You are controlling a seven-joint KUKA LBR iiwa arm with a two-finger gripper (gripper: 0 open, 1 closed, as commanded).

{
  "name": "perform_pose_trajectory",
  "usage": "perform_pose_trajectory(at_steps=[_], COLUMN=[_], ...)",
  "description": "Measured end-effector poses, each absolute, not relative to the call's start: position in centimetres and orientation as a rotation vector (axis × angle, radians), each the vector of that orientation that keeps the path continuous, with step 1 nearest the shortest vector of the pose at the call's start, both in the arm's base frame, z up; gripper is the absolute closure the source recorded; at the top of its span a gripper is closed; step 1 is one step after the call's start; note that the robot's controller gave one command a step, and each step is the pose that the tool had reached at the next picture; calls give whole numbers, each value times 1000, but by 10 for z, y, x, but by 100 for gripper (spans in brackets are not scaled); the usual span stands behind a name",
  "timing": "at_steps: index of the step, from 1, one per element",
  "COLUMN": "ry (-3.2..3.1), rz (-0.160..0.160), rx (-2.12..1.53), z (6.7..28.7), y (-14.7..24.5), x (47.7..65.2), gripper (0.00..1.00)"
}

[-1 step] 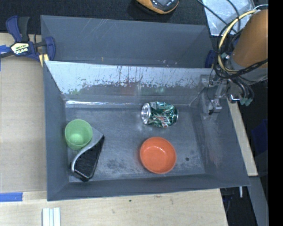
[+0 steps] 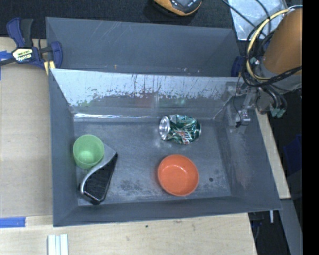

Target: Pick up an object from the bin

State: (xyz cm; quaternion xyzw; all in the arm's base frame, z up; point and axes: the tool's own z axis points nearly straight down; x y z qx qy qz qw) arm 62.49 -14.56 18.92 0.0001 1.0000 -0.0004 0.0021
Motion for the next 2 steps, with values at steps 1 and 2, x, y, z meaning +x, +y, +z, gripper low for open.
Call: perform_pose_trajectory(at_steps=[1,2], ry=[3122,3134], rz=[0,-1], rx=[-330,-117], z=[105,72], y=[-118,-117], x=[608,603], gripper=[0,0])
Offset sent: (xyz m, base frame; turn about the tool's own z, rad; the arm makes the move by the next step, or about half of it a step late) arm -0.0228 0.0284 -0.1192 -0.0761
